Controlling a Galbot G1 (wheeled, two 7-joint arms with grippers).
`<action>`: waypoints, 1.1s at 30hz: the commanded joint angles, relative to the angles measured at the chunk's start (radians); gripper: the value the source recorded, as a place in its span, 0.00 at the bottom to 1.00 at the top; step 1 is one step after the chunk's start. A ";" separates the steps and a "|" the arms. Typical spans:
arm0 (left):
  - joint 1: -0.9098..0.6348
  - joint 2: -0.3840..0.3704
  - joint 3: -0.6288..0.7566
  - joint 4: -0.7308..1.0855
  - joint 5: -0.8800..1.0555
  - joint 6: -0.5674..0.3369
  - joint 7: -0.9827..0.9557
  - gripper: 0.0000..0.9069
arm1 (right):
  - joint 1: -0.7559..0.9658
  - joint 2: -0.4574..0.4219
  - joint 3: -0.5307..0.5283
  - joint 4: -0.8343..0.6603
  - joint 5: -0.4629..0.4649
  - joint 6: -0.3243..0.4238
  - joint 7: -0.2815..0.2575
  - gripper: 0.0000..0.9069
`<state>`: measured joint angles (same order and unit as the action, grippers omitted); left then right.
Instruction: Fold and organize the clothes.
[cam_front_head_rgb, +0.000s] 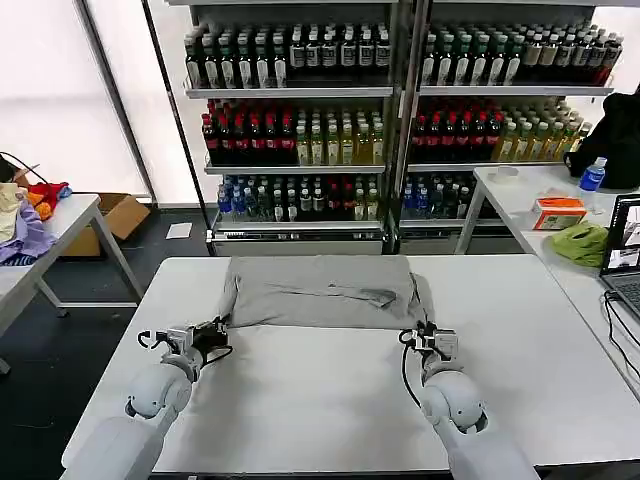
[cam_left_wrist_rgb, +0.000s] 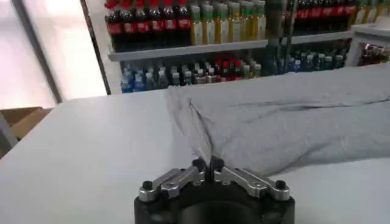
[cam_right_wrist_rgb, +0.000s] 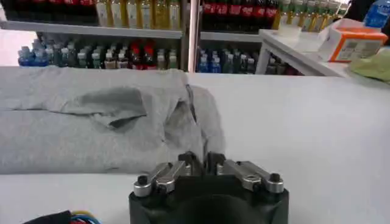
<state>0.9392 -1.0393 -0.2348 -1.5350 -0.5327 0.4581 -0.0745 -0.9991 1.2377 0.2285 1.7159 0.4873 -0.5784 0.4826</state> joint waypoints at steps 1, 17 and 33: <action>0.013 0.008 -0.010 -0.033 -0.036 0.018 -0.001 0.01 | 0.000 0.003 -0.001 0.013 -0.002 0.000 0.000 0.00; 0.377 0.081 -0.169 -0.480 -0.061 0.008 -0.062 0.01 | -0.222 -0.063 0.095 0.345 0.006 -0.001 -0.001 0.00; 0.833 0.072 -0.317 -0.782 0.029 -0.012 -0.084 0.01 | -0.668 -0.166 0.194 0.643 0.009 0.025 0.050 0.00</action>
<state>1.5340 -0.9677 -0.4793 -2.1547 -0.5396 0.4595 -0.1556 -1.4798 1.1199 0.3808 2.2210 0.4941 -0.5640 0.5157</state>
